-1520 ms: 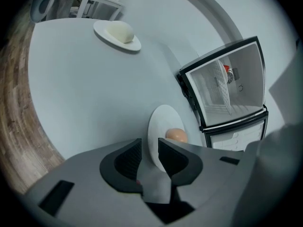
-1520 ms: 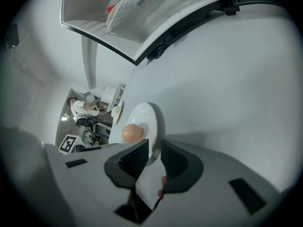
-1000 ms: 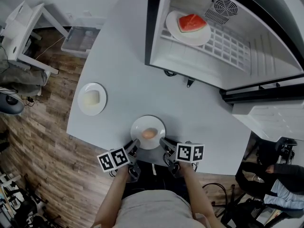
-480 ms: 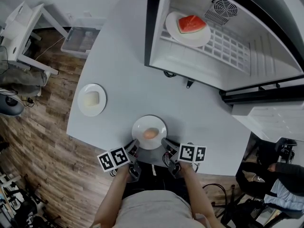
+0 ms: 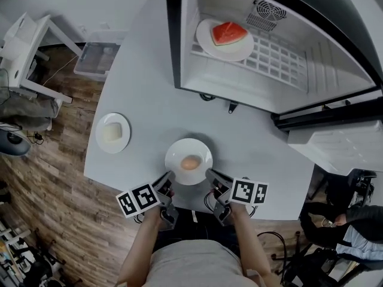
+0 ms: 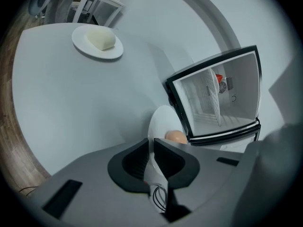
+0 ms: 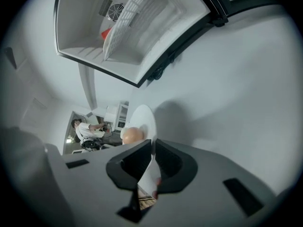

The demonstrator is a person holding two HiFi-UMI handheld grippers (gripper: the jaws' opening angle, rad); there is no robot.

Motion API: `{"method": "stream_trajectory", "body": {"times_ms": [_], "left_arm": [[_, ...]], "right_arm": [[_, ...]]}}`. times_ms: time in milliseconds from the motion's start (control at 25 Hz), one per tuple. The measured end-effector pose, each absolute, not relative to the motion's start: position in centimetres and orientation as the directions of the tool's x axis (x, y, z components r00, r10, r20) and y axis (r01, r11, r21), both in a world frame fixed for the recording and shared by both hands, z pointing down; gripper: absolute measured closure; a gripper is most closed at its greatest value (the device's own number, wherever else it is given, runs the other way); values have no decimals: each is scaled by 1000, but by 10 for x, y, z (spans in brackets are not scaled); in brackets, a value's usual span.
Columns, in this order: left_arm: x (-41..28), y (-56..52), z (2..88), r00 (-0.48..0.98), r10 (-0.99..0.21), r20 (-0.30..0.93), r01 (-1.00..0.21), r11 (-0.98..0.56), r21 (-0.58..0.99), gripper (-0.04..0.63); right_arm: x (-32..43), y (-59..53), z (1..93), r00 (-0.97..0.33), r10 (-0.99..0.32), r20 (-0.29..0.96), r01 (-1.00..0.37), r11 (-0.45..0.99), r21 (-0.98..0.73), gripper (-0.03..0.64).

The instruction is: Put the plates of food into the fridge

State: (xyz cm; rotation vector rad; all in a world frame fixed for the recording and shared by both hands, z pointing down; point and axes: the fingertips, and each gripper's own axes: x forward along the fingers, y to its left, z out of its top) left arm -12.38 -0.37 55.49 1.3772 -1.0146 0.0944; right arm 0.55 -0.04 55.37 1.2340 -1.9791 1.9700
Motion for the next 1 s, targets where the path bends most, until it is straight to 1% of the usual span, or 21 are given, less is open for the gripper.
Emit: {"method": "stream_trajectory", "body": {"times_ms": [240, 320, 440, 560, 680, 1000], "left_arm": [[-99, -31, 509, 653, -501, 569, -539, 221, 813, 560], [-90, -41, 492, 670, -510, 540, -517, 201, 832, 560], [-75, -55, 468, 696, -532, 482, -454, 195, 870, 563], [-60, -68, 447, 712, -548, 439, -425, 160, 891, 565], [-44, -80, 428, 729, -558, 397, -397, 127, 909, 569], [4, -119, 383, 755, -580, 305, -345, 43, 937, 574]], "right_arm": [[31, -25, 505, -636, -575, 515, -504, -196, -841, 583], [40, -34, 485, -619, -623, 479, -476, -188, -859, 585], [56, -47, 458, -585, -696, 415, -429, -169, -887, 589], [72, -57, 437, -545, -754, 368, -421, -134, -897, 589], [90, -66, 421, -500, -800, 332, -412, -117, -904, 589], [141, -94, 386, -387, -895, 222, -328, -91, -940, 591]]}}
